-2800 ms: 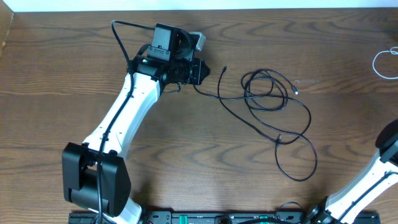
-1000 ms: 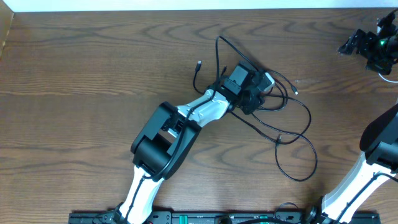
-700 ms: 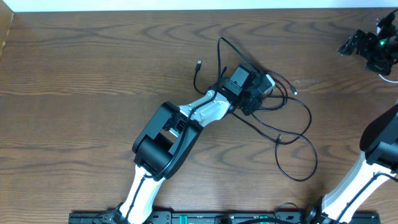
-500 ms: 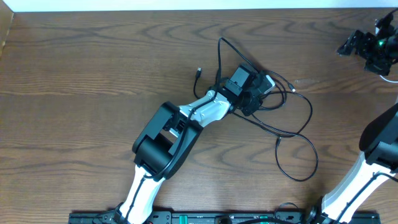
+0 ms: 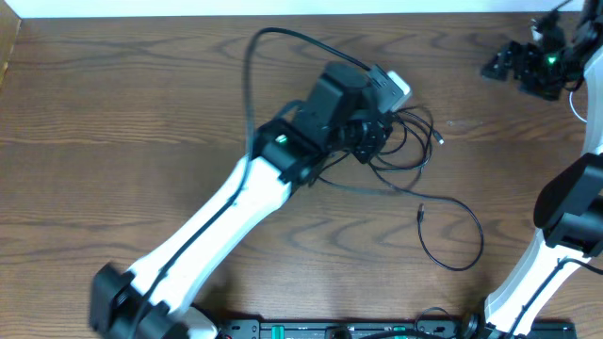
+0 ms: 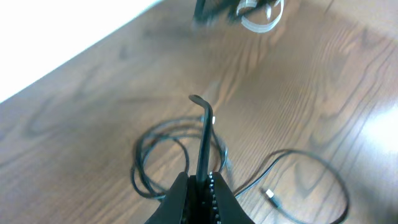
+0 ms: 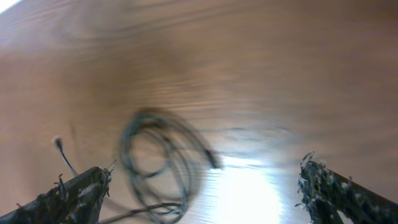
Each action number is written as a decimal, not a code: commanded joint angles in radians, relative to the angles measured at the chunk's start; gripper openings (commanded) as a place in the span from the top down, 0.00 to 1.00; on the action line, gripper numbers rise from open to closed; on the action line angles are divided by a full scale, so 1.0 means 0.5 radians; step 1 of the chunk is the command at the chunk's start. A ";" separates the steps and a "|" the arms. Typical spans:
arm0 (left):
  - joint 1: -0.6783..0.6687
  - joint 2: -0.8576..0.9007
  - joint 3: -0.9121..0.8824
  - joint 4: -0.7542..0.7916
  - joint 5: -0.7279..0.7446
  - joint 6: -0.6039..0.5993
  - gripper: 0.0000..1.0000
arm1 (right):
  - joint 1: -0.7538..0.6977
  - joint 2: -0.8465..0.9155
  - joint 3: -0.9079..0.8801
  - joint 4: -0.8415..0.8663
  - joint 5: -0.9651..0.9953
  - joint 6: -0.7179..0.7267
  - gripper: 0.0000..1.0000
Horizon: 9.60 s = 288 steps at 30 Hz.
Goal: Untangle cables
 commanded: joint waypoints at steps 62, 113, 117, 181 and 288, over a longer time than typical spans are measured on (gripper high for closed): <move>0.908 -0.822 0.084 1.472 0.561 -1.177 0.93 | 0.618 -0.349 -0.007 0.716 -1.879 -0.719 0.01; 0.908 -0.521 0.082 0.154 0.175 -0.852 0.21 | -0.264 -0.848 0.060 0.887 0.206 0.664 0.99; 0.908 -0.520 0.082 0.156 0.175 -0.852 0.21 | -0.422 -0.793 0.058 0.803 0.208 0.558 0.99; 0.099 0.820 0.066 0.000 0.031 -0.431 0.32 | -0.110 -0.273 0.053 -0.095 0.543 0.273 0.01; 1.547 -0.821 0.167 0.732 0.619 -1.230 0.93 | 0.469 -0.269 0.000 -0.078 0.890 0.410 0.12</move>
